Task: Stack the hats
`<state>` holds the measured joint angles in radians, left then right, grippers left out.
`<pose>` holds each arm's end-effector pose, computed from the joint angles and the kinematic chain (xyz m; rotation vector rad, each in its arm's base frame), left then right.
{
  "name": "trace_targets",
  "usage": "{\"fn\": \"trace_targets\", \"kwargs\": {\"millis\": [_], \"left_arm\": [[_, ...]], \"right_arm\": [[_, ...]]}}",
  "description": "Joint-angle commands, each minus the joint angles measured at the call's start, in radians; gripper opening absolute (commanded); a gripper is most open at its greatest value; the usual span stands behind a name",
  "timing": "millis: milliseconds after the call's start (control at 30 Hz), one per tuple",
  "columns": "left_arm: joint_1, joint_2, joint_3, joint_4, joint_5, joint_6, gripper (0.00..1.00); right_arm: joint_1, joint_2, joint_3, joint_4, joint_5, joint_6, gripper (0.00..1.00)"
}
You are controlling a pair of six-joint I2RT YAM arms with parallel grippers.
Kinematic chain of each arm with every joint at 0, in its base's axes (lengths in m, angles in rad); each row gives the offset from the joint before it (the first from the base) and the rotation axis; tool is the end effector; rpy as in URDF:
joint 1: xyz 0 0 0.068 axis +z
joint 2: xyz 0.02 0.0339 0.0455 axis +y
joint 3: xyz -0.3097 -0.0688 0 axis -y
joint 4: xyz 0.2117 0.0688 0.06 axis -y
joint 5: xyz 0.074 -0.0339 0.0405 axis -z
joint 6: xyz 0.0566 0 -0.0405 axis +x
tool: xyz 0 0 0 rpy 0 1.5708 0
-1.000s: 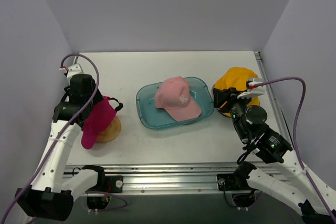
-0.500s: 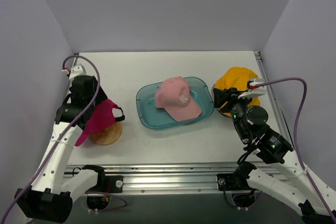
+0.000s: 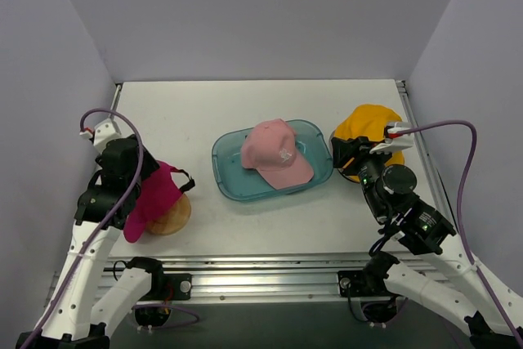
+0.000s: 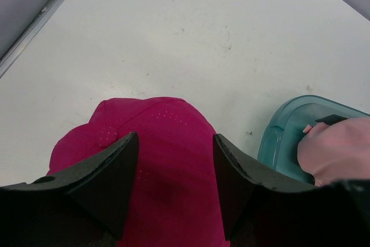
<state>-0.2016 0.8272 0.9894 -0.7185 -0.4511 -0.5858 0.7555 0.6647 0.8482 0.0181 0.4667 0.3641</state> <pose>0.1183 0.0010 0.3689 -0.6478 1.9618 -0.0026 0.0869 0.0469 0.4271 0.1241 1.4130 0.6116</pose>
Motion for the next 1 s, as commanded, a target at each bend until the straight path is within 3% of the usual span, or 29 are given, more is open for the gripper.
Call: {"fn": "trace_targets", "kwargs": {"millis": [0,67,200,333,533,667,800,967], "left_arm": [[-0.005,-0.039,0.043,-0.165,-0.086,-0.074,0.63],[-0.004,-0.053,0.080,-0.222,-0.168,-0.100,0.66],[-0.004,-0.095,0.146,-0.269,-0.192,-0.097,0.72],[-0.004,-0.122,0.210,-0.251,-0.098,-0.033,0.75],[-0.002,-0.048,0.310,-0.240,0.092,0.070,0.78],[0.001,0.065,0.399,-0.268,0.202,0.098,0.78],[0.004,0.106,0.399,-0.291,0.154,0.104,0.79],[0.024,0.108,0.328,-0.256,0.157,0.107,0.82]], "right_arm": [[0.005,0.006,0.008,0.026,0.012,-0.010,0.41],[0.005,0.004,0.009,0.025,0.010,-0.010,0.41],[0.005,0.003,0.003,0.036,-0.003,-0.016,0.41],[0.005,0.084,0.002,0.112,-0.227,-0.065,0.43],[0.066,0.347,0.058,0.256,-0.543,-0.088,0.50],[0.200,0.527,0.049,0.499,-0.586,-0.103,0.57],[0.312,0.686,0.064,0.583,-0.522,-0.218,0.58],[0.367,0.904,0.130,0.626,-0.470,-0.220,0.58]]}}
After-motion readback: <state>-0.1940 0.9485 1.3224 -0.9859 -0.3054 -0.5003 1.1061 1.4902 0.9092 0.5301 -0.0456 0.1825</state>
